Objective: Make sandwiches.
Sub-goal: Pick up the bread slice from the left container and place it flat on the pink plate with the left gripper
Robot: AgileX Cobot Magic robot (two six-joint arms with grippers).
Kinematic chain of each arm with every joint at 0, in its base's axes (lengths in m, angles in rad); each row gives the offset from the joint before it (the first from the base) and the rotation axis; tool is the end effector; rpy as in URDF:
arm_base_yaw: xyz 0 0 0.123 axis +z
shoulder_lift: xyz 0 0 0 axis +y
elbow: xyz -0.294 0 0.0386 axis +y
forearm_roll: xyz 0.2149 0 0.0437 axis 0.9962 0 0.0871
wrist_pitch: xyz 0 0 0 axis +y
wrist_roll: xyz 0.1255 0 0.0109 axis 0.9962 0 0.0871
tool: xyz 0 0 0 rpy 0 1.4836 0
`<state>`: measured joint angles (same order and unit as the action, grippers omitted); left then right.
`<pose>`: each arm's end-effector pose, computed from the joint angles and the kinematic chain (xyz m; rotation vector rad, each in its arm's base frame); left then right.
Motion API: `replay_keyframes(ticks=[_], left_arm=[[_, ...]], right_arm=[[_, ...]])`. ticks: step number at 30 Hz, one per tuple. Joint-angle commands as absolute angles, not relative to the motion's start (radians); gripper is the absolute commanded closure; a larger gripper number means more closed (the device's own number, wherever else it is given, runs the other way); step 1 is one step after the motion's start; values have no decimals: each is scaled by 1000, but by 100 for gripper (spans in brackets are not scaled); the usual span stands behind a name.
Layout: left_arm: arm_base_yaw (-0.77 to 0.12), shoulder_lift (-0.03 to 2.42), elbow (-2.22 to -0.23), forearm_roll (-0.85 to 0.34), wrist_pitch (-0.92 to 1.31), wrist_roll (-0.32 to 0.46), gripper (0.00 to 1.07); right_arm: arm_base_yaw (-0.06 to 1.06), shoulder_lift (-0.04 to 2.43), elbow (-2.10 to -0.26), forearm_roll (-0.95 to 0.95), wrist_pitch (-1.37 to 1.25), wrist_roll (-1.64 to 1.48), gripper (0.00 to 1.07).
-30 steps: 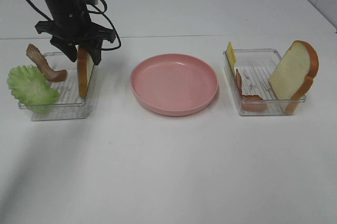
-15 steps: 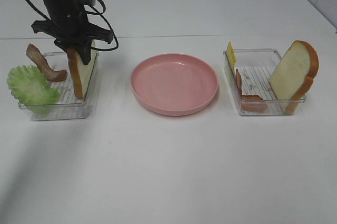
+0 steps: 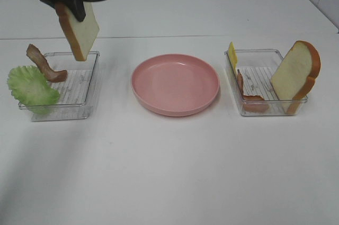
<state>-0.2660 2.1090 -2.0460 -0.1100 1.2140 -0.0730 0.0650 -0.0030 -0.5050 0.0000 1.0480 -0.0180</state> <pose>0.4287 -0.1302 0.2695 0.2417 2.7643 -0.2415 -0.0143 -0.0009 0.2483 -0.0840 2.0220 0.0297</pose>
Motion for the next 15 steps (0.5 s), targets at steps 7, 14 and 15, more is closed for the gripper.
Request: replay_keyframes(ticks=[7,14,15], left_arm=[[-270,2109,-1965,-417,1161,-33,107],[-308,2112,-1792,-541,909,26,107],[-324,2130,-1784,-550,874,28,107]], right_arm=[[63,-27,-501,0,1050,-25,9],[63,-27,-501,0,1050,-25,9],[63,-27,-501,0,1050,-25,9]])
